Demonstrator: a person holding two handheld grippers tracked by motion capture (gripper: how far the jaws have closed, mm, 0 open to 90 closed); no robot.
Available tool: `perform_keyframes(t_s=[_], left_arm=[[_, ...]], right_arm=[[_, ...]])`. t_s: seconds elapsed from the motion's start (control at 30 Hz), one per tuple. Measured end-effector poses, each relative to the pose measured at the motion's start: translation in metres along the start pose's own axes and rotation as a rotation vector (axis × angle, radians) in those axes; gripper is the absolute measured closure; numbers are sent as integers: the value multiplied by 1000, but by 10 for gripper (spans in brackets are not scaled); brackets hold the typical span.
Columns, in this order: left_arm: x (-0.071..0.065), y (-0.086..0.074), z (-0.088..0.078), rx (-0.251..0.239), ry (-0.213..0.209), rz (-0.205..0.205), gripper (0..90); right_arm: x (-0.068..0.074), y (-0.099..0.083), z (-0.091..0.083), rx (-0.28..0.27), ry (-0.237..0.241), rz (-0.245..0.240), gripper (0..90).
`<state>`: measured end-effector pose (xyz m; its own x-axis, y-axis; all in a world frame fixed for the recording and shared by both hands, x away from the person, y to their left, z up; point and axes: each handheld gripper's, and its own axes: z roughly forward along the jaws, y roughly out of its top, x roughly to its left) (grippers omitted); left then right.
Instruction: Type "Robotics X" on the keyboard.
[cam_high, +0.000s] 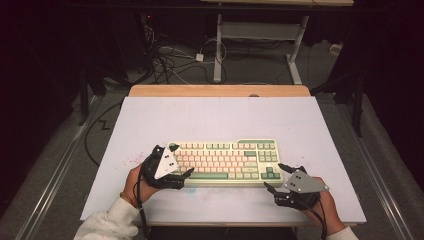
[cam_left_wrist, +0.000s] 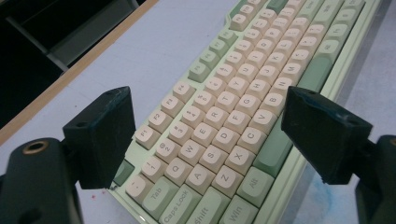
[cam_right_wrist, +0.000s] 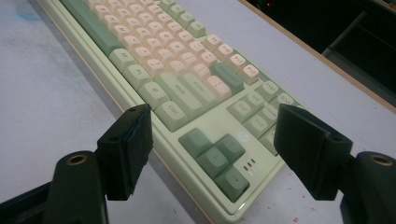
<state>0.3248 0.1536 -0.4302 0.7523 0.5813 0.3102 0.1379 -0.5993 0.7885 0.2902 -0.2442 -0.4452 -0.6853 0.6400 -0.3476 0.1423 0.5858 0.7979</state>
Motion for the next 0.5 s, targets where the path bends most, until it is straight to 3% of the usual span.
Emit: perform_keyframes(t_s=[0.23,0.3,0.4,0.5], left_arm=[[-3,-1,-1,-3,-12,-1,171],[-4,-1,-2,-10,-28,-8,241],[-6,-2,-2,-13,-70,-14,425],[-8,-3,0,3,-102,-11,527]], right_arm=[[1,0,0,1,0,-4,291],[1,0,0,1,-1,-3,291],[1,0,0,0,0,-4,291],[1,0,0,0,0,-5,291]])
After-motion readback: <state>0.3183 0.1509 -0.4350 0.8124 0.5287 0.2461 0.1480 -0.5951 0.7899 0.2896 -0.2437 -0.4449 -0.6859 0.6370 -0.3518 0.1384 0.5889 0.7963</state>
